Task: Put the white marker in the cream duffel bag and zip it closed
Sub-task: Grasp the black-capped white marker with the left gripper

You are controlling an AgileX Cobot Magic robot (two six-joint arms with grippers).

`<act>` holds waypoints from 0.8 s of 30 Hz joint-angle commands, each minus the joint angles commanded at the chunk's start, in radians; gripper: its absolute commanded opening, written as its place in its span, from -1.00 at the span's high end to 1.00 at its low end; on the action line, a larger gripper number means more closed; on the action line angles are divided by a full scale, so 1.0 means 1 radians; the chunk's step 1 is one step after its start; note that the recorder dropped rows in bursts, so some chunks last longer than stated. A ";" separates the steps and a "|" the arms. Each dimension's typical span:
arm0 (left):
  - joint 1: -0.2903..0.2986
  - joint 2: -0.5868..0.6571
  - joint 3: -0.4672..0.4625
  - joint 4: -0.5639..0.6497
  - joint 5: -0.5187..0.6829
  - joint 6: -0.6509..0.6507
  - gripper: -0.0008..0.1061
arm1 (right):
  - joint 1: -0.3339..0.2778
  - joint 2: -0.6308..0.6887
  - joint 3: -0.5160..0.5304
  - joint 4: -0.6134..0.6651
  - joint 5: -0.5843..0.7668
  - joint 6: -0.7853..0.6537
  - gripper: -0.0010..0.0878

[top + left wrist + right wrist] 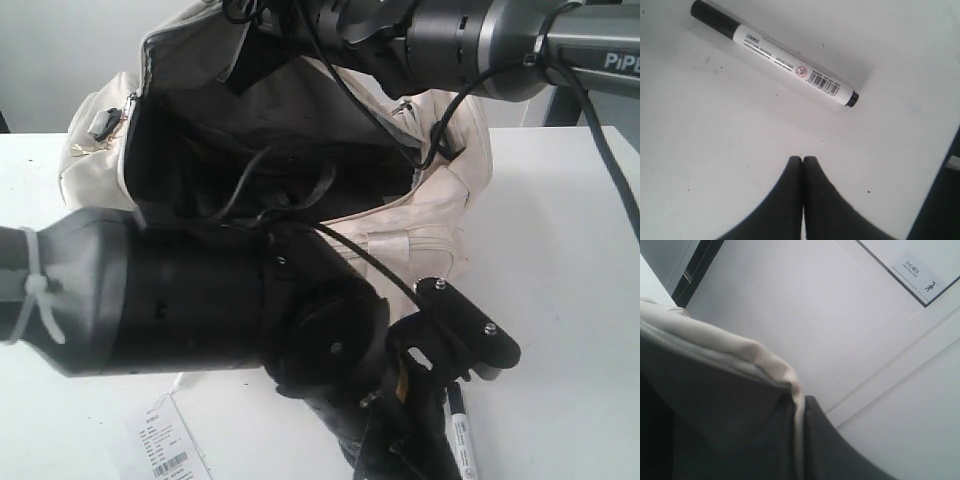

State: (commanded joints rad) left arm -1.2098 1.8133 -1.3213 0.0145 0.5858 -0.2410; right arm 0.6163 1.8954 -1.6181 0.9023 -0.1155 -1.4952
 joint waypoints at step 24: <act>0.000 0.183 -0.224 -0.033 -0.018 -0.210 -0.40 | 0.000 0.000 0.000 0.000 0.000 0.000 0.98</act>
State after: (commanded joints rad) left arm -1.2098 1.9966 -1.5453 -0.0190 0.5682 -0.4509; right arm 0.6163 1.8954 -1.6181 0.9023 -0.1155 -1.4952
